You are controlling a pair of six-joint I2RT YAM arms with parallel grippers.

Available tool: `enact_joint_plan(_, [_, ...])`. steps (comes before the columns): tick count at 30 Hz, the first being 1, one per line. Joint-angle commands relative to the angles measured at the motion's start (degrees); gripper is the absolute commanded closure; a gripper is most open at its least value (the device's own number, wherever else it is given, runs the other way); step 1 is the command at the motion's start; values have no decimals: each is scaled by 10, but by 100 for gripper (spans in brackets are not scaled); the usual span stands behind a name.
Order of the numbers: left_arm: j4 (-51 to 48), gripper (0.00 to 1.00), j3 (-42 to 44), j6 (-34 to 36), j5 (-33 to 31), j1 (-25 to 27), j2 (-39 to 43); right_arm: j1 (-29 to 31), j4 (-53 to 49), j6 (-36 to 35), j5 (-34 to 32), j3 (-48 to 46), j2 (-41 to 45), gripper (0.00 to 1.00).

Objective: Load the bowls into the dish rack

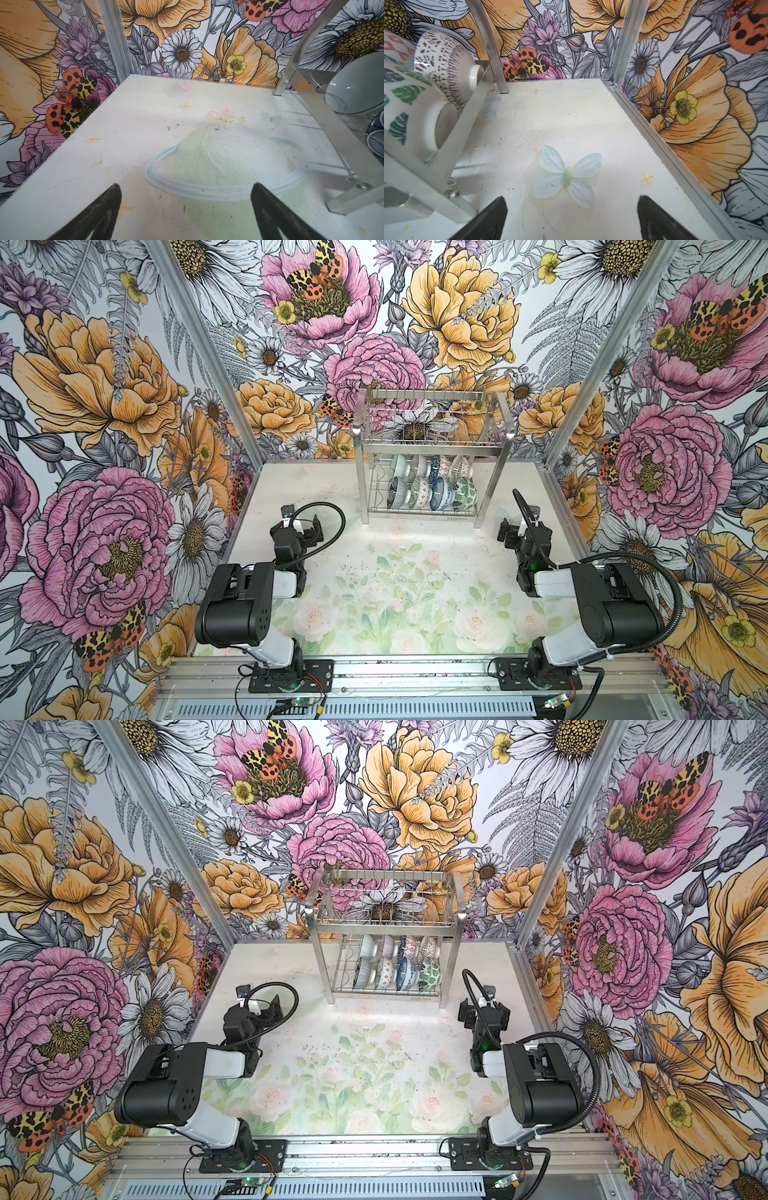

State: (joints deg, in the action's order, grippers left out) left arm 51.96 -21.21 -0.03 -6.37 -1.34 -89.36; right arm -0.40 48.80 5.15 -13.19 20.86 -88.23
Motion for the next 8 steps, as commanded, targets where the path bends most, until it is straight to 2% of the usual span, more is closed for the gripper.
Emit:
enact_joint_plan(1, [21,1,-3,-3,10,5,5,3,21,8,9,9,3,0])
enact_joint_plan(6, [19,1,-4,0,3,8,5,4,21,7,7,8,3,0])
enact_joint_plan(8, [20,1,-4,0,3,9,5,13,74,0,-6,-21,6,0])
